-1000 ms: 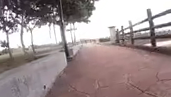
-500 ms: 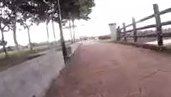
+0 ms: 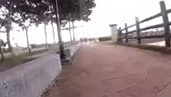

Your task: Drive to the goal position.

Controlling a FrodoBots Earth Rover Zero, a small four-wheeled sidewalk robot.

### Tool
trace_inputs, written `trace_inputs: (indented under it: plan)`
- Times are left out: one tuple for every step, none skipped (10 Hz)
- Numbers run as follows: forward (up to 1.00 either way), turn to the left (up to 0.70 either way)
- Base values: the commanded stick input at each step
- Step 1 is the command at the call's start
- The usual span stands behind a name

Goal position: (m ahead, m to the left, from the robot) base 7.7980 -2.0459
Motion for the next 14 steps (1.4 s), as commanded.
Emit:
trace_inputs:
  plan:
    - [0.70, 0.07]
    - [0.70, 0.07]
    - [0.70, 0.07]
    - [0.70, 0.07]
    - [0.70, 0.07]
    - [0.70, 0.07]
    - [0.70, 0.07]
    - [0.70, 0.07]
    - [0.70, 0.07]
    - [0.70, 0.07]
    - [0.70, 0.32]
    - [0.70, 0.32]
    - [0.70, 0.18]
    - [0.70, 0.07]
